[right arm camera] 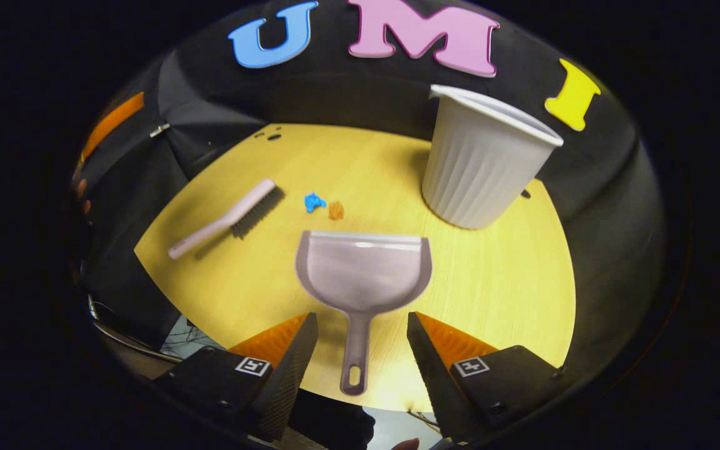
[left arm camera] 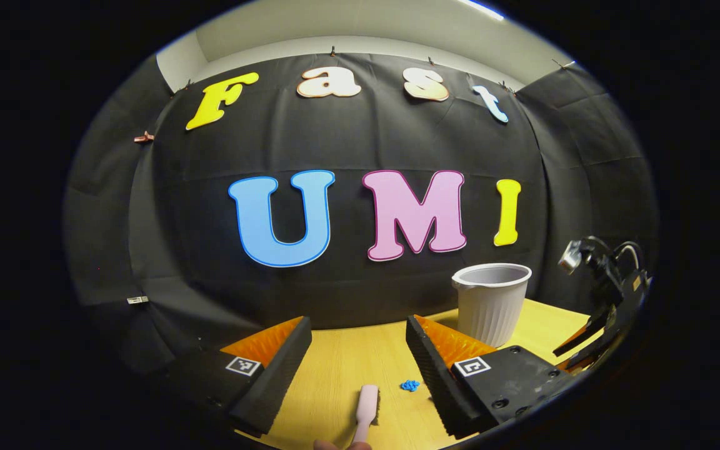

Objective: Pick up the small broom and dustpan from the desktop, sweep the trash into the dustpan with the broom, and then empty the trash into the garbage bin.

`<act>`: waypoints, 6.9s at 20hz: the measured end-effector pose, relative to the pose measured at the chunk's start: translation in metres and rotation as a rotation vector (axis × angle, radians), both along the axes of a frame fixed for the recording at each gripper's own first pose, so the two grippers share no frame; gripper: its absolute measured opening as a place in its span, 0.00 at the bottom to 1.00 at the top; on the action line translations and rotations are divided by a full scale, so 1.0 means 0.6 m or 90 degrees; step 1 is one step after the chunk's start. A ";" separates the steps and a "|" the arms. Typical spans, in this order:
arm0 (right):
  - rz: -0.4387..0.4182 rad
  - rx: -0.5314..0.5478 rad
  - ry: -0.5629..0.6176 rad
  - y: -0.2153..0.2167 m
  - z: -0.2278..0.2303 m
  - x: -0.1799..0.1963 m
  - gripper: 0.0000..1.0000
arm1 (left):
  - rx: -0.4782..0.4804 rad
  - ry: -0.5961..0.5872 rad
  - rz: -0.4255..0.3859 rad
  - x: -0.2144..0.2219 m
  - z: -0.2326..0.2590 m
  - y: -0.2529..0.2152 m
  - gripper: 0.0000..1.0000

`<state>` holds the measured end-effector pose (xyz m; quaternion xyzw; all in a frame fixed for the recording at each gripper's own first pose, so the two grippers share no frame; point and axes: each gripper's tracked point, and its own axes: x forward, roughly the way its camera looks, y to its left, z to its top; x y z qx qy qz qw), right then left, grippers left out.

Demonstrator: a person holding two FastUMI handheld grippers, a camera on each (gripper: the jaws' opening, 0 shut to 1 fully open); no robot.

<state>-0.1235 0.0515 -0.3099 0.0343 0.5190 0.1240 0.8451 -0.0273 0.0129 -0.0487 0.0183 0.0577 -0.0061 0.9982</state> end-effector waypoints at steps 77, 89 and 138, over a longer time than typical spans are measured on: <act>0.170 -0.038 0.253 0.023 -0.100 -0.037 0.36 | 0.091 0.601 -0.240 0.158 -0.556 -0.059 0.27; 0.189 -0.043 0.253 0.028 -0.121 -0.020 0.36 | 0.065 0.596 -0.510 0.105 -0.548 -0.190 0.27; -0.078 -0.140 0.172 -0.437 0.176 0.377 0.36 | -0.011 0.611 -0.223 -0.014 -0.530 -0.058 0.27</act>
